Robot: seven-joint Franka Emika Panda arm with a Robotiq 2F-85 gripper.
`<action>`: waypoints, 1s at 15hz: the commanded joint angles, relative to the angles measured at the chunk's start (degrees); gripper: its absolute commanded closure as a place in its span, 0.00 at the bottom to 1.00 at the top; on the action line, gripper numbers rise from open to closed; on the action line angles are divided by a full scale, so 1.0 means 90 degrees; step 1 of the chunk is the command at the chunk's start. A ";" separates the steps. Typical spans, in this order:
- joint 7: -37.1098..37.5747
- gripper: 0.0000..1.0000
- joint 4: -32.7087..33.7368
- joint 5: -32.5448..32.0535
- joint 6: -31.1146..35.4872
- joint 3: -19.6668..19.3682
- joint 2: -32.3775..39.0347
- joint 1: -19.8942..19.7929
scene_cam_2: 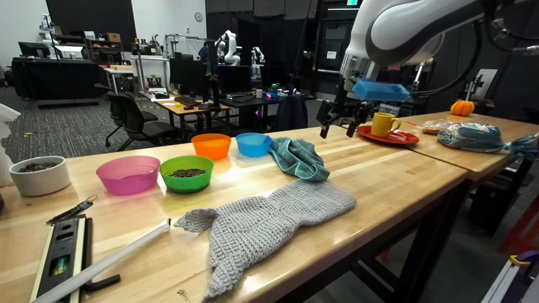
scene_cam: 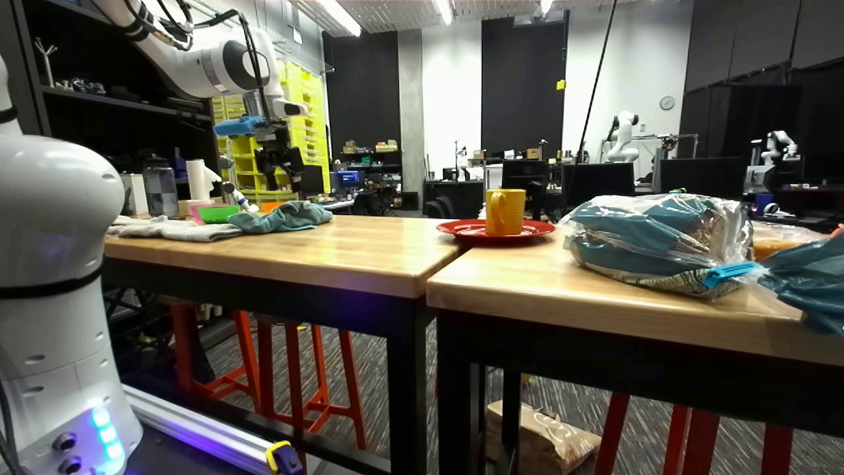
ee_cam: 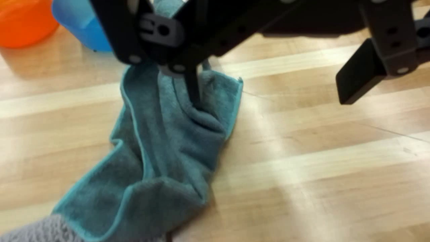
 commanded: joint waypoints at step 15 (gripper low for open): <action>-0.3038 0.00 -0.0367 0.1684 -0.3528 -0.0772 -0.1167 0.0247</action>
